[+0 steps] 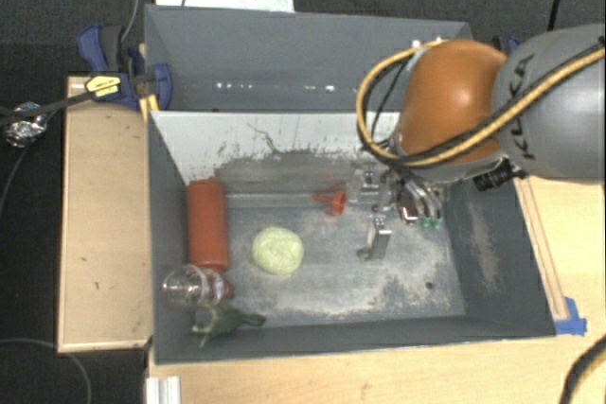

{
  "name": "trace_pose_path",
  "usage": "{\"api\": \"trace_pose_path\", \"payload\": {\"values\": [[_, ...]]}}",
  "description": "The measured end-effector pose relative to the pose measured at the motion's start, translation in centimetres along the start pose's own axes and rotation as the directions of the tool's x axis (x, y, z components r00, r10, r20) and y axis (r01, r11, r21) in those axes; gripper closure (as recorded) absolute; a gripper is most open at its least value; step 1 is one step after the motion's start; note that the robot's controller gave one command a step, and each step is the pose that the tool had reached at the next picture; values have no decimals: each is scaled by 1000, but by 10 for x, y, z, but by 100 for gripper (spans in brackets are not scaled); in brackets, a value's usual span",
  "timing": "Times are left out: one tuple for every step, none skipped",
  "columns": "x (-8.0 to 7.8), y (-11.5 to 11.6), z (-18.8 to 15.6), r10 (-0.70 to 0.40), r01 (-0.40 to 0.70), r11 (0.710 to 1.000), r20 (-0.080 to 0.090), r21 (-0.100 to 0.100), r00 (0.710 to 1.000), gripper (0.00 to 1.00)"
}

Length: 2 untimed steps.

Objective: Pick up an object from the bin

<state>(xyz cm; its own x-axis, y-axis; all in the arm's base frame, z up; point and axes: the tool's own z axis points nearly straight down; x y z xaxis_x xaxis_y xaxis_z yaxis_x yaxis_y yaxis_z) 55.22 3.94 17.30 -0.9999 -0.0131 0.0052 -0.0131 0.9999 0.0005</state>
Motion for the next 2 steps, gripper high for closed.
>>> {"api": "trace_pose_path", "payload": {"values": [[-1,0,-5,1,-1,1000,8,0,1000,0],[-9,16,30,4,-4,1000,16,0,1000,0]]}}
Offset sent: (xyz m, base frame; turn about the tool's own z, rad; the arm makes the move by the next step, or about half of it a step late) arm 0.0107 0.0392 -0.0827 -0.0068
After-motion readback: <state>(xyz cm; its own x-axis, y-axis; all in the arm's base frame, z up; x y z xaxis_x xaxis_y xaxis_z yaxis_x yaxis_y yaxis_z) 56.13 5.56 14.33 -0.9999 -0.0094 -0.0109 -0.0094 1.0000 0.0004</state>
